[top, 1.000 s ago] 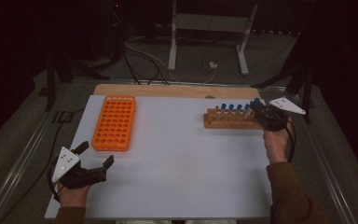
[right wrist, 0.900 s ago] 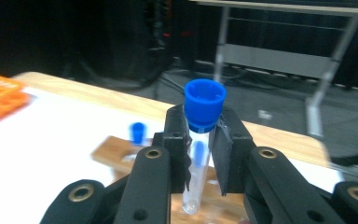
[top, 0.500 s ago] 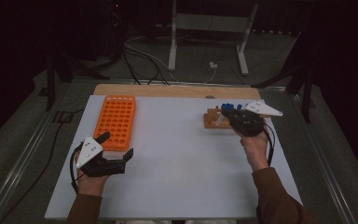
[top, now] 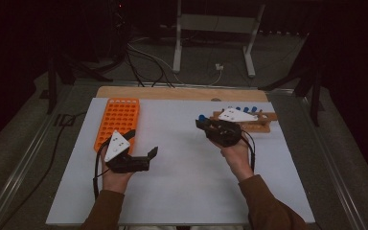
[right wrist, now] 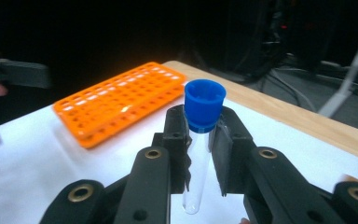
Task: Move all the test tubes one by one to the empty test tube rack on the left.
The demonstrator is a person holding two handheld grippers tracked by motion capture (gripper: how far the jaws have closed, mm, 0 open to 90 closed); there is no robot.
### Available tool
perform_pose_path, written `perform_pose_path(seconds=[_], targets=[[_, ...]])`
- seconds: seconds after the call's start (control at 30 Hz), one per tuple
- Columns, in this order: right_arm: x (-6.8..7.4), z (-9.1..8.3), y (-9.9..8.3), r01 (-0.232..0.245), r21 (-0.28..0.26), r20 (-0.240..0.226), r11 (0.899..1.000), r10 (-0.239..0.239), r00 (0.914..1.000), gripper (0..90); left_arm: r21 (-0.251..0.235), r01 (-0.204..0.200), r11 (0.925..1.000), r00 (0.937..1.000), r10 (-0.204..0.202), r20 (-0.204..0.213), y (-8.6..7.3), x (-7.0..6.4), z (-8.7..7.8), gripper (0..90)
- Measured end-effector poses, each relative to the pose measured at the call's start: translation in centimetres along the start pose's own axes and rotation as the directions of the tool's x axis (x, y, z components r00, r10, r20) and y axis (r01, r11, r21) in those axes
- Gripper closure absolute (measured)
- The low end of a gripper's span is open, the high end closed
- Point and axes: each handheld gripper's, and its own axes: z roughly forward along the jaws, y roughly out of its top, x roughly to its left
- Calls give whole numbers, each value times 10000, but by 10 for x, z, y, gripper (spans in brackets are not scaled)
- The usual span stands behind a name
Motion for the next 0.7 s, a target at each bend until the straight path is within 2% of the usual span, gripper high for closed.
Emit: perform_pose_path(seconds=[0.1, 0.2, 0.27, 0.33, 0.37, 0.43, 0.63, 0.7], targets=[[12, 8, 1, 86, 93, -306, 9999, -84, 9995, 765, 327, 207, 9993, 9995, -214, 211, 2, -7, 13, 56], [22, 15, 2, 182, 140, -557, 9997, -174, 9983, 765, 532, 292, 9982, 9990, -309, 314, 3, -9, 19, 88], [28, 20, 2, 217, 192, -700, 9996, -203, 9973, 765, 610, 230, 9979, 9991, -251, 335, 3, -12, 24, 170], [34, 23, 2, 274, 238, -837, 9993, -253, 9962, 765, 639, 170, 9978, 9989, -198, 427, 3, -16, 28, 199], [36, 25, 2, 313, 255, -899, 9992, -289, 9955, 765, 673, 4, 9977, 9985, -41, 543, 4, -19, 32, 246], [41, 28, 2, 345, 290, -1035, 9990, -313, 9941, 765, 706, -142, 9974, 9988, 108, 487, 5, -23, 35, 295], [50, 35, 0, 337, 405, -1378, 9986, -278, 9901, 764, 762, -241, 9968, 9963, 177, 838, 8, -26, 42, 537], [51, 36, 1, 341, 426, -1423, 9985, -277, 9894, 765, 825, -477, 9954, 9954, 405, 870, 8, -30, 45, 587]])
